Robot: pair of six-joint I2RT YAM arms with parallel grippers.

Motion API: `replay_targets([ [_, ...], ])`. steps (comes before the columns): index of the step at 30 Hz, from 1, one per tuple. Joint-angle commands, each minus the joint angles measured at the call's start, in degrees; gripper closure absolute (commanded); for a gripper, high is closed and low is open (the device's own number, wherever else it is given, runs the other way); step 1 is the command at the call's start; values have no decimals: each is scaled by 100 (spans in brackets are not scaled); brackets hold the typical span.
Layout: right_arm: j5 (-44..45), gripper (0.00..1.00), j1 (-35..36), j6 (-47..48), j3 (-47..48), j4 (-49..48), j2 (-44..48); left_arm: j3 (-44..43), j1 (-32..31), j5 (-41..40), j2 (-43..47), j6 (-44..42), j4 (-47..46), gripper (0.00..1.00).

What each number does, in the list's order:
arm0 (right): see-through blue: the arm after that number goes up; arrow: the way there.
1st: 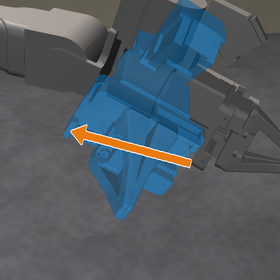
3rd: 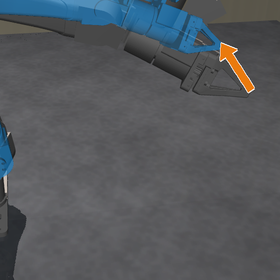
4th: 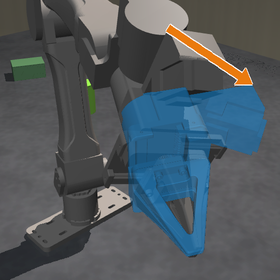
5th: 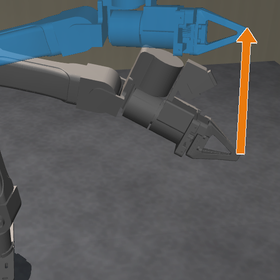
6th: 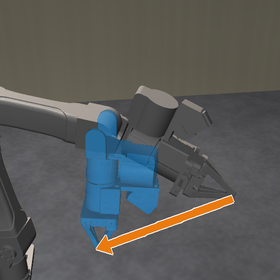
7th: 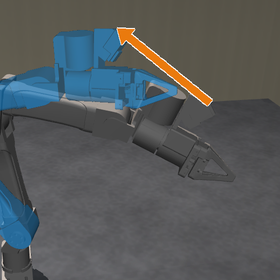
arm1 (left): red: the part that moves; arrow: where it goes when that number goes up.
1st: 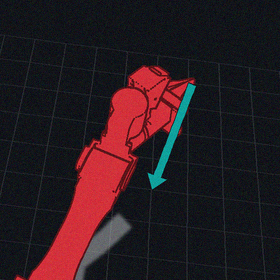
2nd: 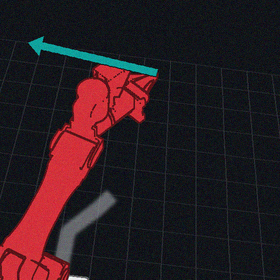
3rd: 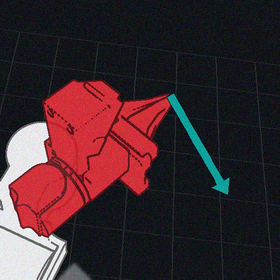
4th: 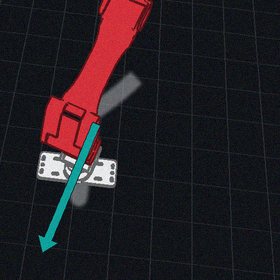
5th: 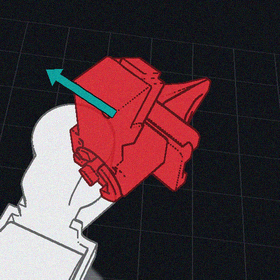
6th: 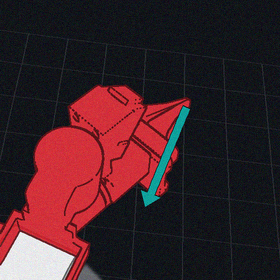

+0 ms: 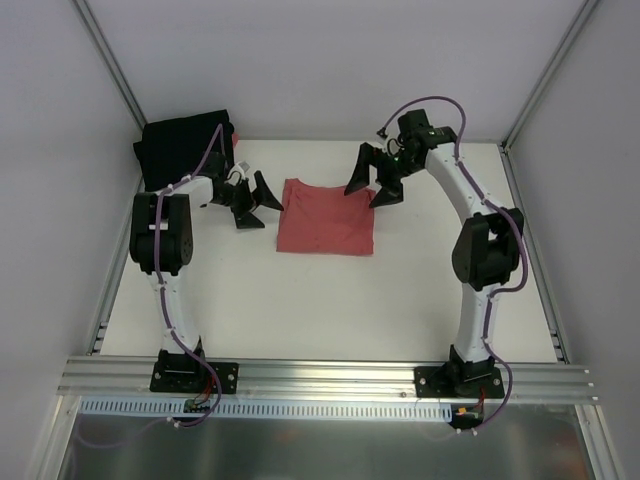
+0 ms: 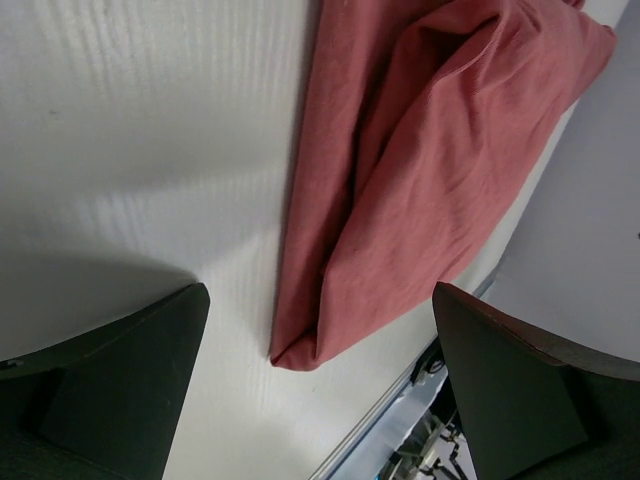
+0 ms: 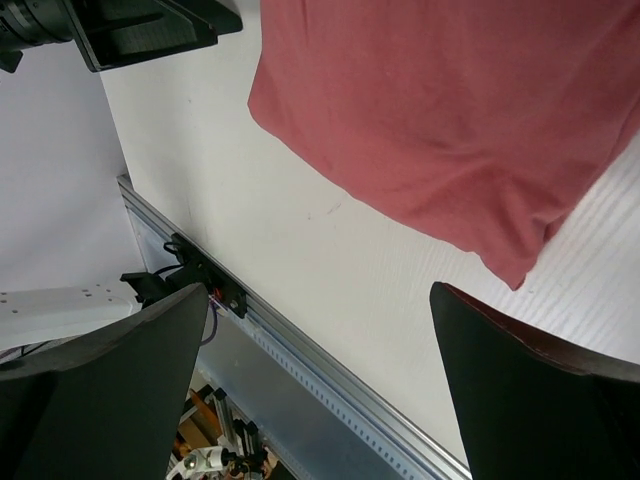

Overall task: Fold and stack the t-shirts
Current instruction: Smooth out wrinkles on the folded tshirt

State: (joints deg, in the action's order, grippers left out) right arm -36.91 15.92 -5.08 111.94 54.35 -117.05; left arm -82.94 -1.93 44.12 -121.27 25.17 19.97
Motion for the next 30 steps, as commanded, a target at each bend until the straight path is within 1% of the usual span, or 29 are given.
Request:
replay_targets([
  [1, -97, 0, 235, -107, 319, 243, -299, 146, -62, 220, -221, 111, -406, 1],
  [8, -71, 1, 552, -379, 311, 50, -415, 383, -88, 343, -274, 225, -555, 1],
  [12, -19, 1, 587, -441, 162, -12, -309, 410, -298, 326, -292, 217, -432, 1],
  [16, 52, 1, 587, -406, -14, -47, -134, 681, -720, 176, -160, 190, -379, 2],
  [19, 61, 1, 596, -406, -225, -143, 24, 945, -1027, 185, -81, 462, -616, 1],
  [23, 34, 1, 587, -406, -497, -258, 235, 1086, -1484, 132, 68, 743, -713, 1],
  [27, 60, 1, 587, -283, -778, -240, 525, 1183, -1853, 62, 279, 823, -617, 1],
  [30, 139, 1, 579, -134, -1200, -267, 841, 1350, -1986, -8, 481, 1007, -704, 1],
])
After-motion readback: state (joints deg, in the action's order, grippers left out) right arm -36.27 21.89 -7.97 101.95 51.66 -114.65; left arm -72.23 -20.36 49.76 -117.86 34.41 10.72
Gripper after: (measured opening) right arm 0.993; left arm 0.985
